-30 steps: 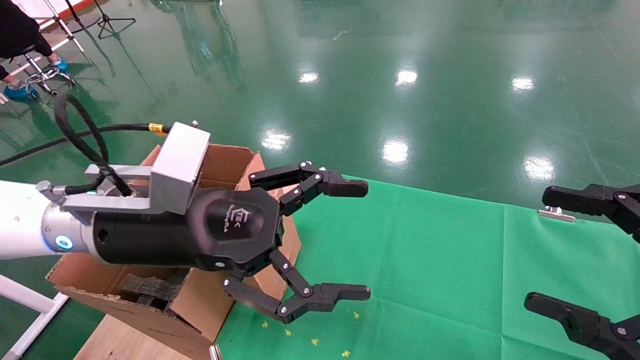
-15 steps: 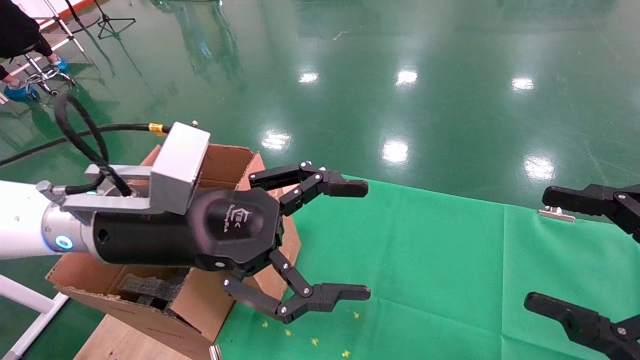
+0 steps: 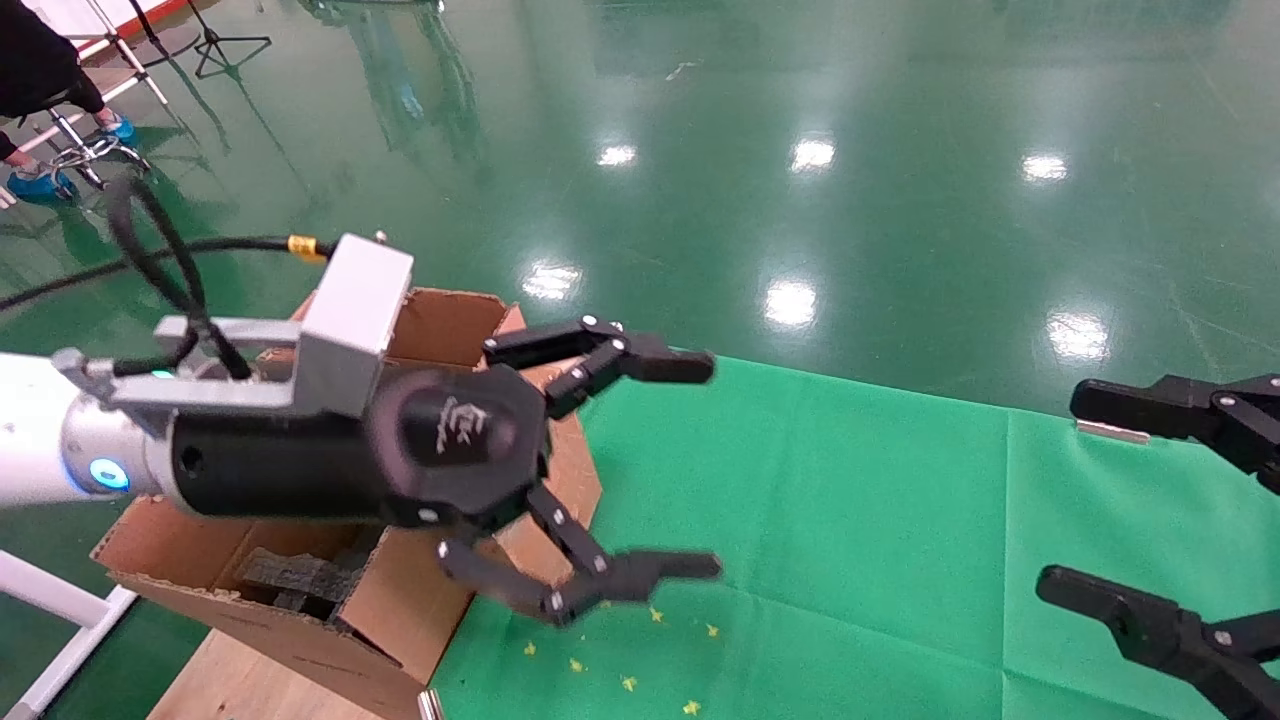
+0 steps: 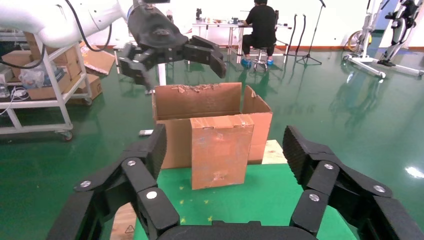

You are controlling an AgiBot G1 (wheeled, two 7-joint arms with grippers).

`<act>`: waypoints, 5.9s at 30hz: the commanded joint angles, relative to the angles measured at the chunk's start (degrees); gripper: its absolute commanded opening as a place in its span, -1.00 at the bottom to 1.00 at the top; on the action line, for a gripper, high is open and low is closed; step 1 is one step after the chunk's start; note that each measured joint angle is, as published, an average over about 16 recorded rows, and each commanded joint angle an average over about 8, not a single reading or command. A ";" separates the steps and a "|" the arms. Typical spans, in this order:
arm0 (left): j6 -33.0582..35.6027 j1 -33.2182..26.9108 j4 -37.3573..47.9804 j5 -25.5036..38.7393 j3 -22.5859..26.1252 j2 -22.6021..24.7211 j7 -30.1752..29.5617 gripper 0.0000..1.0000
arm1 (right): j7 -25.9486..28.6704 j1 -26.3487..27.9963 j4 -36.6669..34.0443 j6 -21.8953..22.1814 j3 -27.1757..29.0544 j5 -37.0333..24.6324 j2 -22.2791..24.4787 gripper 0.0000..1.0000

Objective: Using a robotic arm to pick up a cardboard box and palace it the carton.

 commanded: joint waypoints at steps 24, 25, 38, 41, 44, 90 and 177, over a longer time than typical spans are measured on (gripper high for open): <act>5.03 -20.70 -2.07 29.13 11.30 -4.79 -20.98 1.00 | -0.01 -0.02 -0.02 0.02 0.00 0.03 0.01 -1.00; 5.05 -21.06 -1.83 29.67 11.73 -4.61 -21.61 1.00 | -0.01 -0.02 -0.02 0.02 0.00 0.03 0.01 -1.00; 6.63 -33.30 2.86 42.32 24.17 0.97 -41.61 1.00 | -0.01 -0.02 -0.02 0.02 0.00 0.03 0.01 -1.00; 6.67 -35.84 5.02 44.25 27.70 2.55 -45.63 1.00 | -0.01 -0.02 -0.02 0.02 0.00 0.03 0.01 -1.00; 6.59 -37.75 7.35 45.29 30.95 4.29 -48.34 1.00 | -0.01 -0.02 -0.02 0.02 0.00 0.03 0.01 -1.00; 3.61 -40.64 18.71 50.03 43.77 14.62 -57.22 -1.00 | -0.01 -0.03 -0.03 0.04 0.00 0.04 0.01 1.00; -18.43 -51.83 72.52 56.94 39.46 6.89 -18.05 -1.00 | -0.01 -0.03 -0.03 0.04 0.00 0.04 0.02 1.00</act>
